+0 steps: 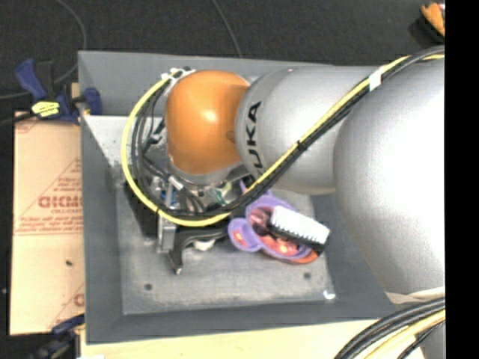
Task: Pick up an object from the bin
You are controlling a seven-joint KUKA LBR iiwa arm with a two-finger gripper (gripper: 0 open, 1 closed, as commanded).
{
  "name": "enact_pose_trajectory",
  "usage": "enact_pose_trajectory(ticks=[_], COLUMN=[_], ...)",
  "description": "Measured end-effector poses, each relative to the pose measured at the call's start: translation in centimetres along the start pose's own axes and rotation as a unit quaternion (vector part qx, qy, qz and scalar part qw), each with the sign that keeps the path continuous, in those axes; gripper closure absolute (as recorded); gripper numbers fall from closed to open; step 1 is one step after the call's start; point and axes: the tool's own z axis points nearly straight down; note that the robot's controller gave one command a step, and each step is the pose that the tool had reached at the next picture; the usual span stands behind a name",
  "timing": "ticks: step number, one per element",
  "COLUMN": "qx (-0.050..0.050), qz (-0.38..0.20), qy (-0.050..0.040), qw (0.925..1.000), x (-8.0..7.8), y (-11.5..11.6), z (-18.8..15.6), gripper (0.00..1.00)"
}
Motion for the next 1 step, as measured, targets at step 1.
enact_pose_trajectory(ticks=[1], qx=[-0.001], qz=[0.003], qy=[-0.0040], qw=[1.0000], x=[-0.19], y=[-0.12], z=[-0.52], gripper=[0.00])
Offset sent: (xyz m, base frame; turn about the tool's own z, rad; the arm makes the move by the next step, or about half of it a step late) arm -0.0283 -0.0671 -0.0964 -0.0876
